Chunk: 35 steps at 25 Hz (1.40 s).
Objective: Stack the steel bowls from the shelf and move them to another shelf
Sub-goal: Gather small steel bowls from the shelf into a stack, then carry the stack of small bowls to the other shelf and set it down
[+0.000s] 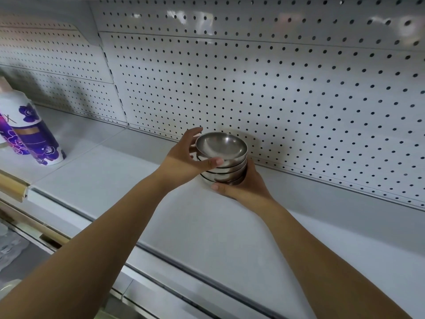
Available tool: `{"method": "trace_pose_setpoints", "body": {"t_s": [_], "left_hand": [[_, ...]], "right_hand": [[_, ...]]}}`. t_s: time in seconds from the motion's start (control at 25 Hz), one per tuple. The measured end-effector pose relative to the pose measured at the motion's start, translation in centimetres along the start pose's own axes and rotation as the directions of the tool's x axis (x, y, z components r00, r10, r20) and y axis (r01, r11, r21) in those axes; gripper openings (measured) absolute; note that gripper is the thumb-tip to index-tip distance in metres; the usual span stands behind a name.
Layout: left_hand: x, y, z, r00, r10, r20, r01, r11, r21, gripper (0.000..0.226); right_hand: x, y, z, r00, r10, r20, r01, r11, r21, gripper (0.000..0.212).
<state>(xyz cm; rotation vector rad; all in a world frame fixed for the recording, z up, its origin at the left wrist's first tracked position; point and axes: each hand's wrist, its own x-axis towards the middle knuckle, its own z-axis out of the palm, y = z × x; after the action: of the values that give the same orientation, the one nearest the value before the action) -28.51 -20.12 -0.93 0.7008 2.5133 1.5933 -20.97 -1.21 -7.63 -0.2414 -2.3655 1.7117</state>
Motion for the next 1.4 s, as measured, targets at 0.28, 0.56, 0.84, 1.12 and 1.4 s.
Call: {"method": "trace_pose_setpoints", "body": {"t_s": [0.28,0.56,0.84,1.12,1.4], "left_hand": [[-0.5,0.8,-0.2,0.999,-0.008,0.043,0.012,0.996,-0.089,0.099],[-3.1,2.7,-2.5,0.965,0.100,0.243,-0.028,0.958,-0.285,0.082],[-7.6,3.3,-4.6,0.836,0.258,0.485,-0.063,0.922,-0.382,0.070],[-13.3,5.2,-1.6,0.617,0.387,0.686,-0.130,0.909,-0.396,0.073],[-16.9,8.9,3.9,0.524,0.475,0.707,-0.129,0.865,-0.486,0.085]], "right_hand": [[-2.1,-1.2,0.0,0.990,0.071,-0.120,-0.069,0.997,0.016,0.093],[-9.0,-4.3,-0.4,0.963,0.053,-0.264,-0.044,0.998,0.040,0.096],[-18.7,-7.6,2.2,0.935,0.073,-0.347,-0.047,0.995,0.085,0.091],[-30.4,-8.5,2.6,0.844,0.127,-0.520,-0.123,0.991,0.043,0.082],[-37.3,-8.5,0.8,0.707,0.103,-0.700,-0.116,0.993,0.029,0.086]]}}
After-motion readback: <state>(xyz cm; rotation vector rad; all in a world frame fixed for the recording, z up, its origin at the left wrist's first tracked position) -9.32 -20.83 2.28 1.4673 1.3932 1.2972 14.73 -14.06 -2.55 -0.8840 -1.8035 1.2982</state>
